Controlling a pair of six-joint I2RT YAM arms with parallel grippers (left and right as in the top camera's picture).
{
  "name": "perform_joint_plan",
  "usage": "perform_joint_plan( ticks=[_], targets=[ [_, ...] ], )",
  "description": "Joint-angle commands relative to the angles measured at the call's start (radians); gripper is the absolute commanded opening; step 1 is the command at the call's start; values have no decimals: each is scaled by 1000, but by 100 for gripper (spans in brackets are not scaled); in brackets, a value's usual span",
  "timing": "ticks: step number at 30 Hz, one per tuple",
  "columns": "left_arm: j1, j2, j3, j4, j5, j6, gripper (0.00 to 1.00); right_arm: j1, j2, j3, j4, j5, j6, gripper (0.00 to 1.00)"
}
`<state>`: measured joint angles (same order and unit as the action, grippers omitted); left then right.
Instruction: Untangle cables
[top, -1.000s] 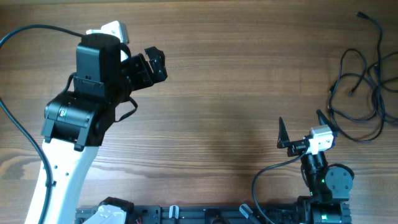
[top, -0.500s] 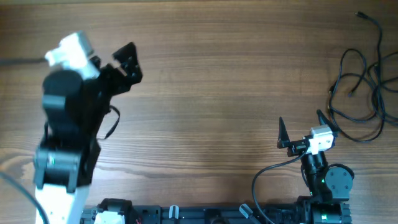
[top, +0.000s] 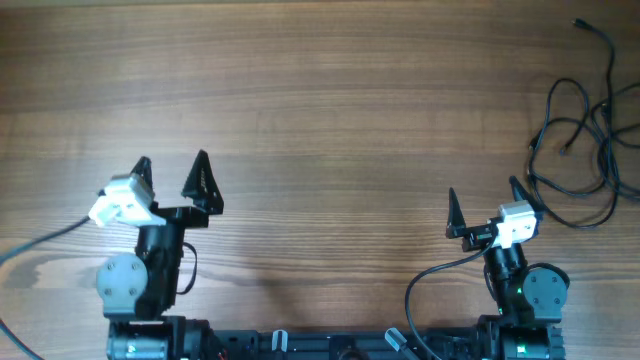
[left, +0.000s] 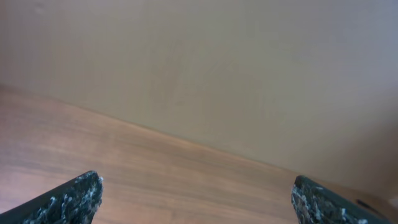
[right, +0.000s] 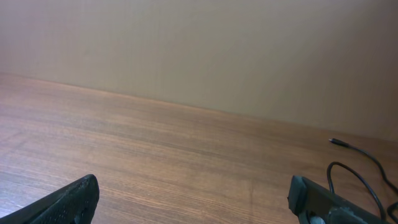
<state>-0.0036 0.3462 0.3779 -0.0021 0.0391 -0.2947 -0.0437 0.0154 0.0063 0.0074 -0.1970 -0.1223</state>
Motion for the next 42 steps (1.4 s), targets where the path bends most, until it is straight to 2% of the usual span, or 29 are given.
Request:
perform_joint_plan(
  ticks=[1, 8, 14, 20, 27, 42],
  targets=[
    [25, -108, -127, 50, 8, 49, 100, 5, -11, -1, 5, 17, -9, 100],
    [47, -261, -281, 90, -16, 56, 100, 5, -11, -1, 5, 17, -9, 100],
    [48, -340, -346, 89, -37, 56, 100, 5, -11, -1, 5, 17, -9, 100],
    [48, -343, -372, 74, -45, 56, 100, 5, -11, -1, 5, 17, -9, 100],
    [48, -343, -372, -74, -55, 56, 100, 5, -11, -1, 5, 17, -9, 100],
    [47, -343, -372, -71, -51, 55, 100, 5, -11, -1, 5, 17, -9, 100]
  ],
)
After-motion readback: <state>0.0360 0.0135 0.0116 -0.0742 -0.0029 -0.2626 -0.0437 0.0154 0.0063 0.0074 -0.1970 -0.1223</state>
